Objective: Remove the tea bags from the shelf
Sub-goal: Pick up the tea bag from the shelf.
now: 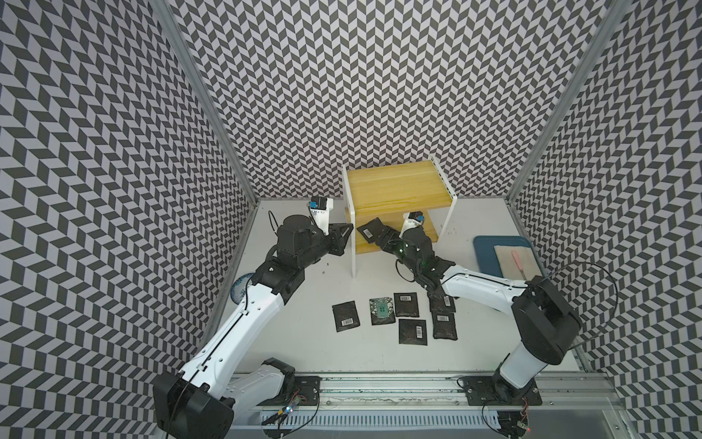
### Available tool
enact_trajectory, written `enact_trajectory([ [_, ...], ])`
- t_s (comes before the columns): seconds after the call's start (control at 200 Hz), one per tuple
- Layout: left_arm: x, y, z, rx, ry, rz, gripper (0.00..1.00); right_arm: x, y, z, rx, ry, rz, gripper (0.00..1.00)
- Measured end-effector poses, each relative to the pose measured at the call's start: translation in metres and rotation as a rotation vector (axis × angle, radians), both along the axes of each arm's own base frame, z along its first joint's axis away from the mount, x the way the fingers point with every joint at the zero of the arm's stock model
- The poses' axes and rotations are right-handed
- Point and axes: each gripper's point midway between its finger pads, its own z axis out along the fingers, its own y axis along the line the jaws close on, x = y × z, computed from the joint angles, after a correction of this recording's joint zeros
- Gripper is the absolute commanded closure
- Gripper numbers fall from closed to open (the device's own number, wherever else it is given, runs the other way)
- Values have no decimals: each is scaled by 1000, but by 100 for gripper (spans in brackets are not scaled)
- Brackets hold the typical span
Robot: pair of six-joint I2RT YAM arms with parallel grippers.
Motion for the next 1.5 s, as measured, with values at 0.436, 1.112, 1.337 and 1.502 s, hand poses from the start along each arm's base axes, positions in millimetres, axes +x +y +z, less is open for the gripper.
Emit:
enact_trajectory([
  [0.436,1,4,0,1,-1,14,76,22,-2,-14,-148,62,-55,16],
  [1.112,3,6,-1,4,-1,25,76,6,51,-21,-260,32,117,18],
  [1.337,3,6,-1,4,-1,27,76,3,56,-20,-259,27,154,19],
  [1.502,4,8,-1,5,-1,34,76,0,66,-18,-223,21,206,19],
])
